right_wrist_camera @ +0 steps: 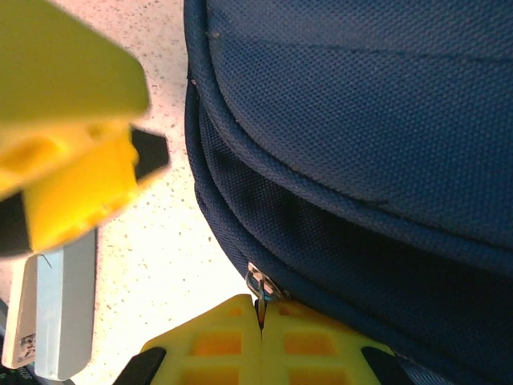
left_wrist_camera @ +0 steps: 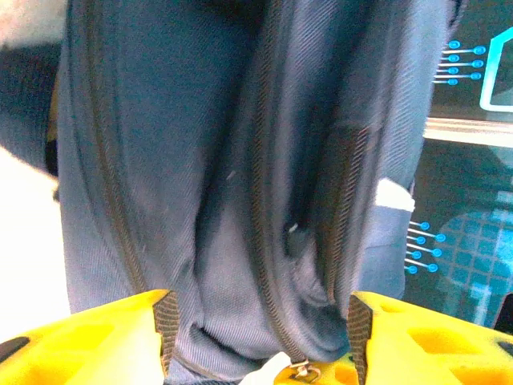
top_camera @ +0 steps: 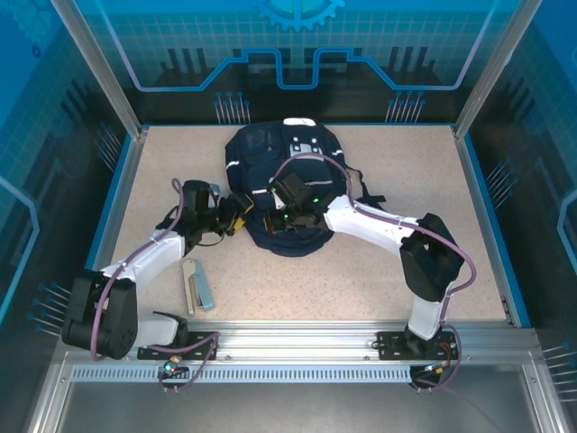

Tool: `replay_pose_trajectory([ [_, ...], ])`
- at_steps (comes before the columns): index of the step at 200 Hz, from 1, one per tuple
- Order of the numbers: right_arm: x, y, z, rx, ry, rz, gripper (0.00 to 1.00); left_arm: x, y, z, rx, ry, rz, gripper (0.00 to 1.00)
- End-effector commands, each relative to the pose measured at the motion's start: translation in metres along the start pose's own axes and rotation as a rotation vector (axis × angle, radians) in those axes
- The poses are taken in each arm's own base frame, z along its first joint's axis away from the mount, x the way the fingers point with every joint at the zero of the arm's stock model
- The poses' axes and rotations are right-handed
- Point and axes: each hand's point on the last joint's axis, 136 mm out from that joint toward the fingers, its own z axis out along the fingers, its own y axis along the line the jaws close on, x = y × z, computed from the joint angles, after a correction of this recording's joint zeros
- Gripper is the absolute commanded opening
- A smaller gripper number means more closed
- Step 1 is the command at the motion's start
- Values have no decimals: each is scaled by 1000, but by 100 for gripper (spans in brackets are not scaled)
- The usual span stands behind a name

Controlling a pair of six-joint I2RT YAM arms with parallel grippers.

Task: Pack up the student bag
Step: Zip the student bag at the top-center of the table.

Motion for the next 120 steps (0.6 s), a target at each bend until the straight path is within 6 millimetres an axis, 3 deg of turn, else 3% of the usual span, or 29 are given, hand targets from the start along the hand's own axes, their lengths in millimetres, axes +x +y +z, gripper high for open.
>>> replay_pose_trajectory([
  [1, -16, 27, -3, -95, -39, -32, 0, 7, -19, -3, 122, 33, -70, 58],
  [38, -11, 27, 0, -97, -20, -31, 0, 7, -27, 9, 178, 63, -100, 53],
  [86, -10, 24, -2, -80, -24, -25, 0, 12, -23, 30, 163, 78, -109, 28],
  [107, -7, 7, -5, 14, -24, -9, 0, 8, -15, 32, 133, 50, -99, 13],
  [120, -1, -23, -12, 176, -41, 23, 0, 5, -10, 31, 105, 29, -86, 6],
])
